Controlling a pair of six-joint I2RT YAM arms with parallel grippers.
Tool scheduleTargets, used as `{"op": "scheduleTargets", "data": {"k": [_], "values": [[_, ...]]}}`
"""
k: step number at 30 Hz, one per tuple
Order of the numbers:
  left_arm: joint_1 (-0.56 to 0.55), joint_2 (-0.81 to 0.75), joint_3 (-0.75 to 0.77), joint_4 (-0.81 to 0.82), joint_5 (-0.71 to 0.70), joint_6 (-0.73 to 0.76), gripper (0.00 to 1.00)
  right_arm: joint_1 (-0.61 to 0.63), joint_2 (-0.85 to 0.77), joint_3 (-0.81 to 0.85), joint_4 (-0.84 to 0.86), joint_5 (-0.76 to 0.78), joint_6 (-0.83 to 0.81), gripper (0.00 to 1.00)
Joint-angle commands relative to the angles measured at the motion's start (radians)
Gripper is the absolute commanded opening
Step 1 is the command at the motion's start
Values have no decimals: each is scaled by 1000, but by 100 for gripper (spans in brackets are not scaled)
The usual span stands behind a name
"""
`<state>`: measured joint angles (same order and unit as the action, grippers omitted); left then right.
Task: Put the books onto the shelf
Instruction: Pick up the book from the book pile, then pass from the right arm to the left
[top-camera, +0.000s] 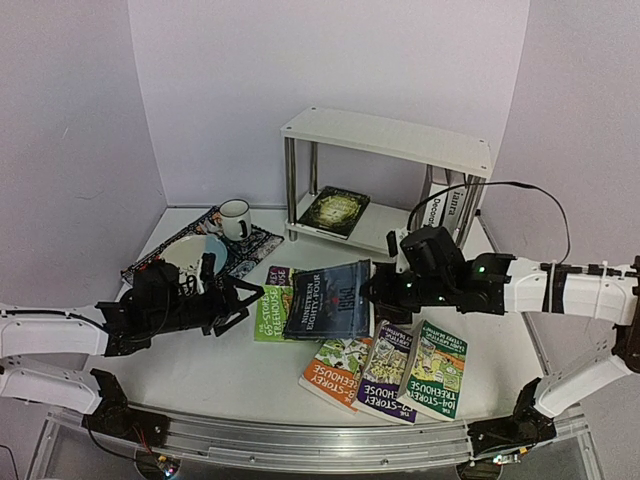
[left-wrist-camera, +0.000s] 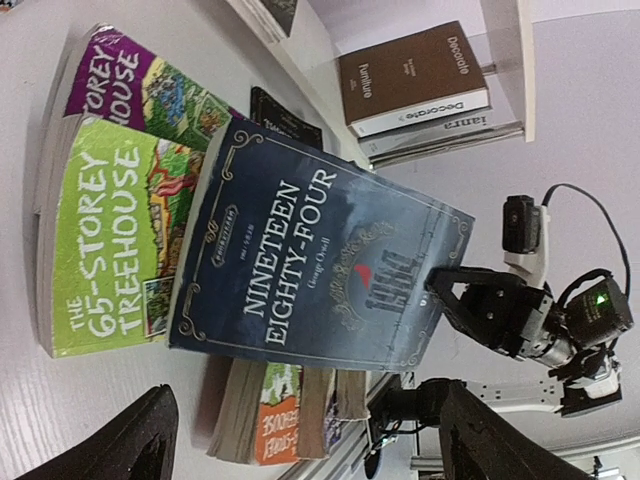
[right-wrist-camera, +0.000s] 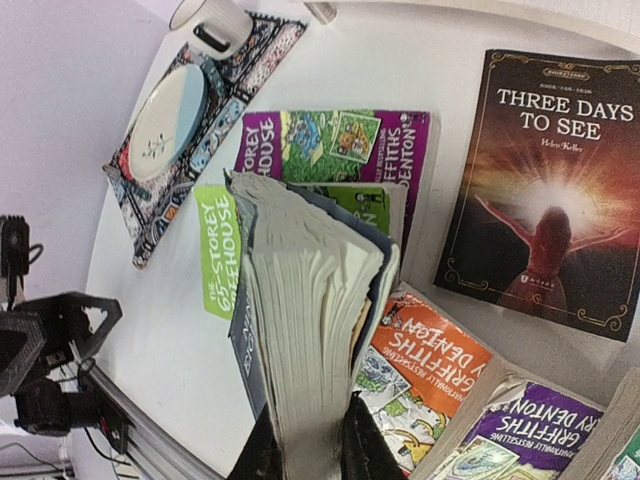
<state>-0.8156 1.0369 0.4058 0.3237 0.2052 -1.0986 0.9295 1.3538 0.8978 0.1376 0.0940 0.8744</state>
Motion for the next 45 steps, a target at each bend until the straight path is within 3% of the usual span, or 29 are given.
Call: {"op": "scheduleTargets", "data": {"k": [1, 16, 22, 26, 37, 41, 45], "values": [[-8, -49, 97, 58, -44, -65, 93, -10, -58, 24, 208, 125, 143, 0], [-10, 133, 166, 229, -105, -313, 96, -7, -28, -40, 643, 232, 428, 0], [-10, 194, 203, 282, -105, -311, 96, 12, 7, -14, 678, 204, 487, 0], [-9, 258, 230, 331, -87, -314, 94, 41, 28, -36, 793, 201, 521, 0], [-10, 340, 224, 398, -71, -365, 92, 91, 35, -16, 812, 211, 517, 0], [-10, 360, 221, 420, -83, -371, 85, 103, 33, -24, 807, 211, 530, 0], [-9, 376, 224, 456, -92, -348, 65, 129, 21, -49, 790, 211, 534, 0]]}}
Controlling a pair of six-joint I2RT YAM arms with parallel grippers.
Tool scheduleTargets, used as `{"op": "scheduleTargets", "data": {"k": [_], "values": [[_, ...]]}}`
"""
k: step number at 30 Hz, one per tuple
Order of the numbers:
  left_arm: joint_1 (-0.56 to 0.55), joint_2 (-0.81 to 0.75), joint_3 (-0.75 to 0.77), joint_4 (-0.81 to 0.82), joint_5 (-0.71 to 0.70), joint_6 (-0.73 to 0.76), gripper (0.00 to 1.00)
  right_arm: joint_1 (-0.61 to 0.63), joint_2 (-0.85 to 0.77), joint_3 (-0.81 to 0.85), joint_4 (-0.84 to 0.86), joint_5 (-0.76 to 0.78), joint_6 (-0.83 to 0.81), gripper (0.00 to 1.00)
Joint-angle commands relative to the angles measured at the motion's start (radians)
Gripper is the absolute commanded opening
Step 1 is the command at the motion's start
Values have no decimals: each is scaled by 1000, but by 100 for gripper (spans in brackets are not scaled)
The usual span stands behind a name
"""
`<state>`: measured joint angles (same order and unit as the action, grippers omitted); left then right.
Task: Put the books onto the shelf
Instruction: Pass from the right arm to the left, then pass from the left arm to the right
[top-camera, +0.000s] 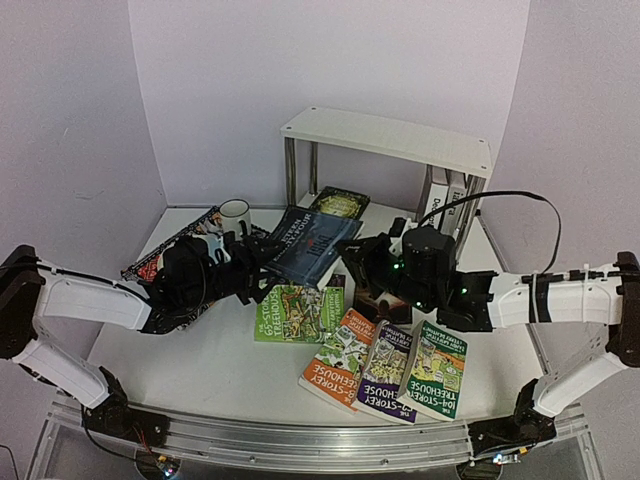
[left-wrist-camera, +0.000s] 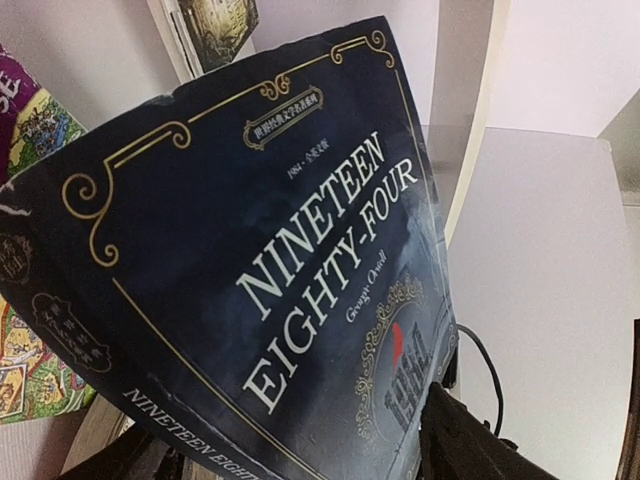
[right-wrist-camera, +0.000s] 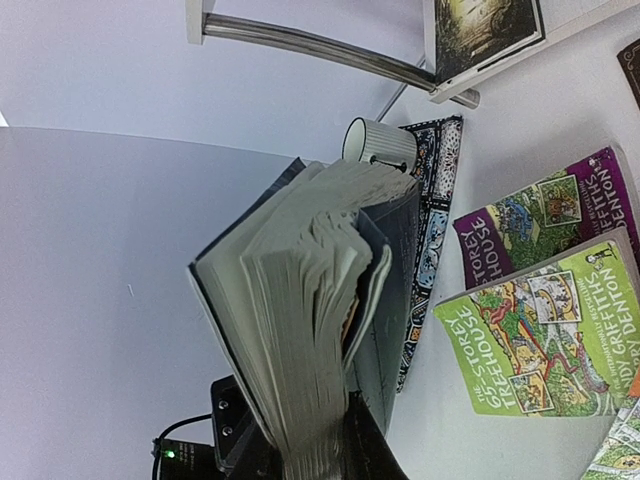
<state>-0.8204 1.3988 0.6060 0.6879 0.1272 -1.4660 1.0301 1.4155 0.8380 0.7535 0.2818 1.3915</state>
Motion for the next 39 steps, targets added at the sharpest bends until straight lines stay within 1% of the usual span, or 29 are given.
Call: {"op": "scheduleTargets", "data": {"k": [1, 2, 3, 4, 5, 6, 7, 8, 9, 11, 12, 15, 18, 20, 22, 24, 26, 28, 30, 33, 36, 39], "values": [[-5, 11, 27, 95, -15, 43, 56, 40, -47, 3, 164, 25, 5, 0], [-5, 7, 29, 95, -18, 63, 44, 53, -55, -5, 152, 22, -19, 1], [-5, 3, 30, 96, -20, 76, 30, 61, -62, -12, 135, 12, -45, 7], [-5, -3, 26, 95, -23, 83, 17, 67, -69, -18, 112, -3, -68, 17], [-5, -11, 20, 95, -29, 86, 8, 69, -78, -24, 85, -17, -91, 33], [-4, -18, 12, 95, -34, 88, 3, 69, -89, -39, 47, -22, -101, 45], [-4, -24, 0, 95, -42, 88, 0, 69, -101, -57, 14, -23, -108, 55], [-4, -34, -13, 95, -49, 89, 0, 69, -122, -80, -5, -16, -114, 65], [-4, -43, -27, 94, -55, 89, 0, 69, -144, -109, -25, -8, -121, 71], [-3, -65, -51, 93, -72, 96, 0, 70, -197, -149, -85, 15, -159, 81], [-3, -79, -63, 93, -81, 100, 0, 69, -233, -157, -145, 31, -189, 85], [0, -114, -97, 93, -100, 104, 0, 68, -329, -152, -342, 81, -288, 90], [6, -134, -115, 90, -101, 99, 0, 70, -414, -161, -484, 130, -387, 97], [10, -140, -120, 89, -91, 101, 0, 69, -458, -165, -554, 142, -475, 98], [13, -145, -120, 87, -80, 102, 0, 69, -483, -151, -610, 137, -615, 98], [16, -147, -117, 83, -66, 104, 0, 69, -483, -107, -724, 151, -744, 98], [19, -145, -109, 77, -45, 101, 0, 70, -476, -71, -808, 124, -897, 98], [28, -139, -101, 66, -16, 91, 0, 69, -472, -41, -868, 91, -999, 98], [38, -130, -91, 43, 28, 59, 0, 69, -470, -30, -888, 39, -1132, 98], [52, -123, -81, 16, 88, 30, 0, 69, -471, -37, -880, 17, -1302, 98], [63, -131, -74, -21, 114, 29, 0, 72, -454, -24, -859, -2, -1431, 97], [79, -145, -67, -65, 129, 44, 0, 89, -409, 16, -847, -9, -1517, 97]]}}
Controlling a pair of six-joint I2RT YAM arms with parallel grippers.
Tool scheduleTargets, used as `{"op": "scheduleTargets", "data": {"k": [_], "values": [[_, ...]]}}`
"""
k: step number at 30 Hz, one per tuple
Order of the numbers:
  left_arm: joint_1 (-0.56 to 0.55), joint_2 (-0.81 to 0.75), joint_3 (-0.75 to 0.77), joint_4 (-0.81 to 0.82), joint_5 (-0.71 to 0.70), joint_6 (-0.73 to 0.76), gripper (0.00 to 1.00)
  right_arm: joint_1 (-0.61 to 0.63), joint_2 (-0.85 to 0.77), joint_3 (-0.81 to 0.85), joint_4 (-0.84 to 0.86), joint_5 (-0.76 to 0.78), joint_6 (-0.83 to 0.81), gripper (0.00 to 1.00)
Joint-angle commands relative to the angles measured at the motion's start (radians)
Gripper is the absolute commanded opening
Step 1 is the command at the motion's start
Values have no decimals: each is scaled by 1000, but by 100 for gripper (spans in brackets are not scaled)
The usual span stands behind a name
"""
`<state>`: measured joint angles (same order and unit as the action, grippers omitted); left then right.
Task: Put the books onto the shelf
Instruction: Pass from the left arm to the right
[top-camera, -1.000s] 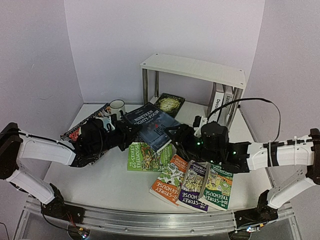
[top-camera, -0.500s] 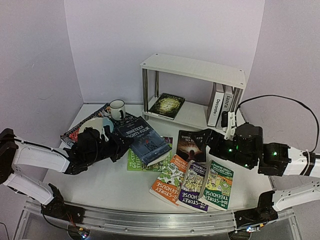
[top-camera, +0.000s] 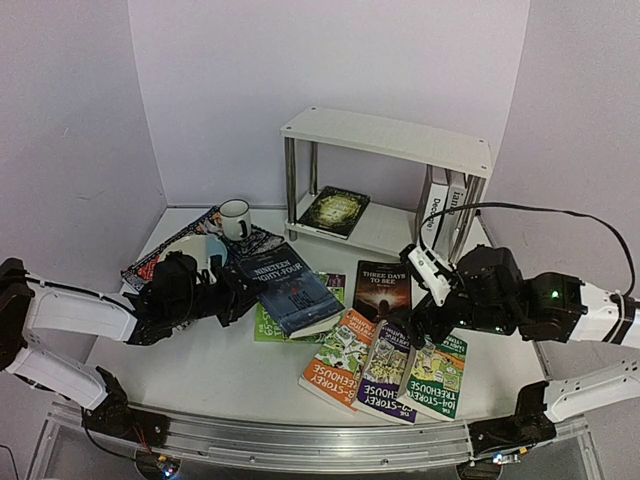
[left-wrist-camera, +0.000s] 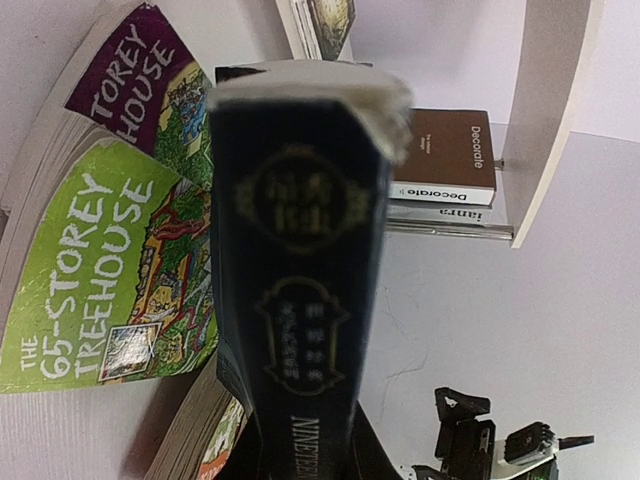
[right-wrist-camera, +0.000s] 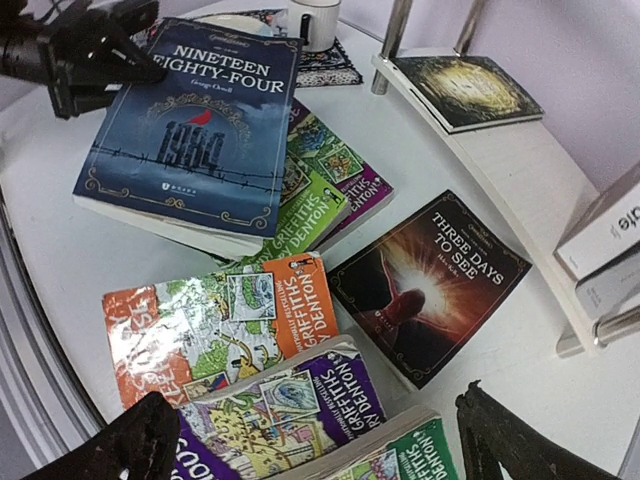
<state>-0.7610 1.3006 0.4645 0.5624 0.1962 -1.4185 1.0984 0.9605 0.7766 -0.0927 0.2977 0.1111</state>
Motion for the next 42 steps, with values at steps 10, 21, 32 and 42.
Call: {"op": "scheduleTargets", "data": {"k": [10, 21, 32, 42], "values": [[117, -35, 125, -63, 201, 55, 0, 194, 187, 179, 52, 139, -433, 94], [158, 5, 161, -72, 328, 83, 0, 375, 369, 280, 94, 331, -642, 89], [158, -20, 154, -72, 369, 8, 0, 416, 511, 243, 340, 421, -768, 92], [158, -53, 140, -73, 382, -39, 0, 401, 609, 168, 591, 406, -805, 95]]}}
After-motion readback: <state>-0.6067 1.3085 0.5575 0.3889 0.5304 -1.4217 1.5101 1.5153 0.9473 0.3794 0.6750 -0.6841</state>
